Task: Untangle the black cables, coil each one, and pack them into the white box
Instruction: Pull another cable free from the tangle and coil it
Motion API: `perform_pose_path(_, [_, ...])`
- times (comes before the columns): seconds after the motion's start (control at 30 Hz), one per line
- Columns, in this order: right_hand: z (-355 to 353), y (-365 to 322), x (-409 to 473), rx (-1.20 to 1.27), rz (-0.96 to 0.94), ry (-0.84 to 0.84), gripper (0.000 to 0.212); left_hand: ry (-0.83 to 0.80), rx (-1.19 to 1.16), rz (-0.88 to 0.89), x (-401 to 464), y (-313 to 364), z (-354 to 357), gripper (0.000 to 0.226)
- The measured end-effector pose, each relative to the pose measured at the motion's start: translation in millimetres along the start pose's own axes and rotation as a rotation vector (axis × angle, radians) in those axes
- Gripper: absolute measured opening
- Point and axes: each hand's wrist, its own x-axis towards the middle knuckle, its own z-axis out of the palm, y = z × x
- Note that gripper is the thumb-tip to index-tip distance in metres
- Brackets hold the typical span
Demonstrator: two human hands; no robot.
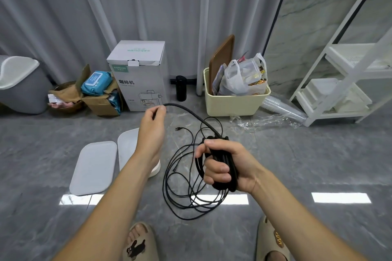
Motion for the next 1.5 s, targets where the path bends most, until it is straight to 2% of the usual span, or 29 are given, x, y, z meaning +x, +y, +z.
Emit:
perform_pose_path(0.07, [5, -2, 1, 0.033, -0.045, 0.095, 0.022, -0.022, 0.185, -0.055, 4, -12, -4, 0.013])
perform_pose_path(0.17, [11, -3, 2, 0.107, -0.057, 0.211, 0.031, -0.096, 0.393, -0.100, 1, -19, -6, 0.029])
perform_pose_path(0.23, [13, -4, 3, 0.151, -0.027, 0.253, 0.043, -0.157, 0.416, -0.077, -10, -17, -2, 0.035])
perform_pose_path(0.33, [13, -2, 7, 0.216, -0.001, 0.311, 0.057, -0.303, 0.371, -0.024, -39, -4, 5, 0.015])
perform_pose_path(0.4, [13, 0, 10, 0.288, -0.005, 0.377, 0.066, -0.452, 0.314, -0.036, -65, 5, 12, 0.018])
perform_pose_path(0.47, [9, 1, 12, 0.336, 0.007, 0.487, 0.074, -0.568, 0.322, -0.031, -87, 4, 18, 0.028])
perform_pose_path(0.57, [4, 1, 12, 0.363, 0.029, 0.523, 0.079, -0.637, 0.524, 0.117, -108, -7, 23, 0.069])
perform_pose_path(0.6, [3, 2, 11, 0.354, 0.031, 0.525, 0.080, -0.637, 0.559, 0.166, -109, -9, 23, 0.074])
perform_pose_path(0.67, [4, 2, 9, 0.340, 0.010, 0.529, 0.080, -0.621, 0.562, 0.210, -104, -11, 24, 0.069])
perform_pose_path(0.97, [3, 2, 7, 0.137, 0.093, 0.466, 0.074, -0.570, 0.594, 0.281, -95, -11, 19, 0.066])
perform_pose_path(1.07, [3, 0, 6, 0.082, 0.101, 0.435, 0.067, -0.548, 0.615, 0.321, -93, -8, 16, 0.053])
perform_pose_path(1.13, [2, -3, 3, 0.065, 0.110, 0.391, 0.058, -0.541, 0.593, 0.296, -86, -3, 12, 0.044])
perform_pose_path(1.2, [4, -5, 0, 0.009, 0.128, 0.305, 0.055, -0.561, 0.501, 0.249, -77, 2, 4, 0.051])
perform_pose_path(1.27, [7, -6, -4, -0.033, 0.186, 0.212, 0.058, -0.643, 0.431, 0.240, -68, 6, -5, 0.059])
perform_pose_path(1.4, [11, -1, -6, -0.134, 0.302, -0.004, 0.069, -0.985, 0.493, 0.242, -65, 11, -17, 0.095])
perform_pose_path(1.5, [14, 2, -6, -0.233, 0.368, -0.120, 0.076, -1.096, 0.620, 0.257, -67, 15, -17, 0.095])
